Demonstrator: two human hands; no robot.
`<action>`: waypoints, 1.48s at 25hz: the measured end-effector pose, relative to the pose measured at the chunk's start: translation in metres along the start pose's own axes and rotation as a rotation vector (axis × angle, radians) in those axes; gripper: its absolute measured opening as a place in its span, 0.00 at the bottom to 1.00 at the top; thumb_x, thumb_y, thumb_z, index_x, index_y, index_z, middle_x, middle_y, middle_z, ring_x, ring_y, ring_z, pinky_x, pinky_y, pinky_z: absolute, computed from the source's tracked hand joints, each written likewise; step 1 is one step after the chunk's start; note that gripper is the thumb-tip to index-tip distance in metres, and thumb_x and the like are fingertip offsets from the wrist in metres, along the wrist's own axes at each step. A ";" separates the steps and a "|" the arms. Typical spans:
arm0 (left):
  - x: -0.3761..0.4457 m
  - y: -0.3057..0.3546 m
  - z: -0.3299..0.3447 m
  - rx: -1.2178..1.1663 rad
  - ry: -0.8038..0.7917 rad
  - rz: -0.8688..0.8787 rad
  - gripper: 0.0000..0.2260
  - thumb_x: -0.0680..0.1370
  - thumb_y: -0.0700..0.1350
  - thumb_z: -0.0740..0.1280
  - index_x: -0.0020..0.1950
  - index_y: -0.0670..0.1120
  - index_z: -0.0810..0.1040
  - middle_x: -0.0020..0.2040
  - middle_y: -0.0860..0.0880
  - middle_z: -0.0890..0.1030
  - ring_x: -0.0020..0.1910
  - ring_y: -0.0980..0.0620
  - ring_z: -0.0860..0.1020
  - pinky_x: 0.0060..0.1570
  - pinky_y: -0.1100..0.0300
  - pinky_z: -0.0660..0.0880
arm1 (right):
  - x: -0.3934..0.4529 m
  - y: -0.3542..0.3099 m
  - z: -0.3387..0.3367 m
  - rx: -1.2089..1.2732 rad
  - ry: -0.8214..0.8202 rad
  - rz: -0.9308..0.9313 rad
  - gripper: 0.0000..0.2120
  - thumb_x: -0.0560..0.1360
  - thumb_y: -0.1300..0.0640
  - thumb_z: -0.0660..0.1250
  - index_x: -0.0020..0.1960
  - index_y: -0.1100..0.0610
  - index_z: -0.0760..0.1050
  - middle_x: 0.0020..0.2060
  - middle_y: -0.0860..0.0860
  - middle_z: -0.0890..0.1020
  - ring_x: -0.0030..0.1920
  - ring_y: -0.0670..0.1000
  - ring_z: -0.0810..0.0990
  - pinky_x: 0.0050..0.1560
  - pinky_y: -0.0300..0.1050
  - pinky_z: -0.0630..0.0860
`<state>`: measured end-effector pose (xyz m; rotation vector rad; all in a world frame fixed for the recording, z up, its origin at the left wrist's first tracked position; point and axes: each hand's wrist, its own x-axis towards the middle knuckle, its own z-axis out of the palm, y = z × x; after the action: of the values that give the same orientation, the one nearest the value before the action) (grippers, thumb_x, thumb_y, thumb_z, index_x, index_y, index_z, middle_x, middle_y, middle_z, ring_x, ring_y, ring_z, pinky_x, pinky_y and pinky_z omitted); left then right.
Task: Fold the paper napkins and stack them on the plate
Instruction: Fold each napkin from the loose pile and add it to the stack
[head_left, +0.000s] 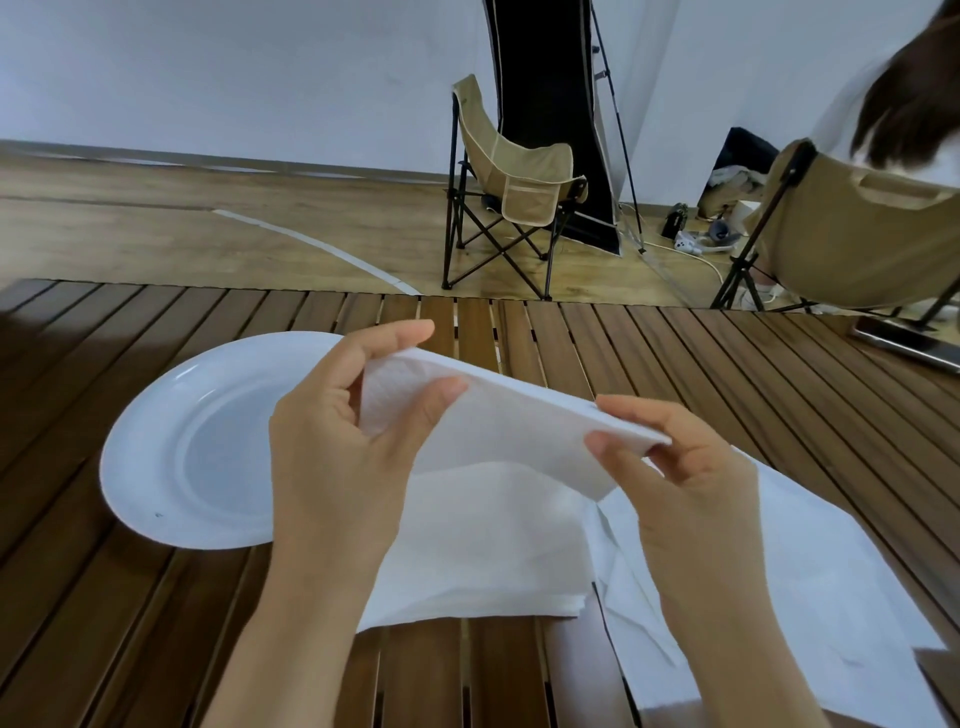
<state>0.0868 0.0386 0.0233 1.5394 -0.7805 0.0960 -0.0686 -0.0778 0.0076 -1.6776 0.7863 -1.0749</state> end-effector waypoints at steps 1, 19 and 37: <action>0.000 -0.001 -0.003 0.025 0.012 0.007 0.13 0.69 0.57 0.74 0.52 0.60 0.79 0.48 0.63 0.82 0.48 0.56 0.80 0.46 0.50 0.79 | 0.000 0.001 -0.001 -0.021 0.026 -0.013 0.10 0.72 0.64 0.72 0.46 0.49 0.82 0.42 0.46 0.83 0.42 0.44 0.80 0.36 0.30 0.74; -0.016 -0.032 -0.011 0.472 -0.029 -0.565 0.06 0.80 0.48 0.61 0.51 0.46 0.71 0.45 0.49 0.73 0.44 0.50 0.69 0.46 0.56 0.68 | -0.005 0.028 0.025 -0.287 -0.073 0.302 0.02 0.74 0.56 0.70 0.46 0.50 0.78 0.39 0.43 0.82 0.41 0.45 0.80 0.40 0.33 0.73; -0.020 -0.036 -0.010 0.573 -0.105 -0.672 0.09 0.78 0.39 0.63 0.58 0.47 0.70 0.50 0.48 0.73 0.46 0.49 0.70 0.43 0.56 0.68 | -0.007 0.036 0.027 -0.605 -0.076 0.340 0.05 0.74 0.52 0.69 0.41 0.51 0.77 0.49 0.49 0.77 0.45 0.46 0.76 0.37 0.34 0.66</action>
<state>0.0942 0.0525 -0.0155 2.2955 -0.2817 -0.2844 -0.0477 -0.0739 -0.0329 -1.9614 1.3843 -0.5567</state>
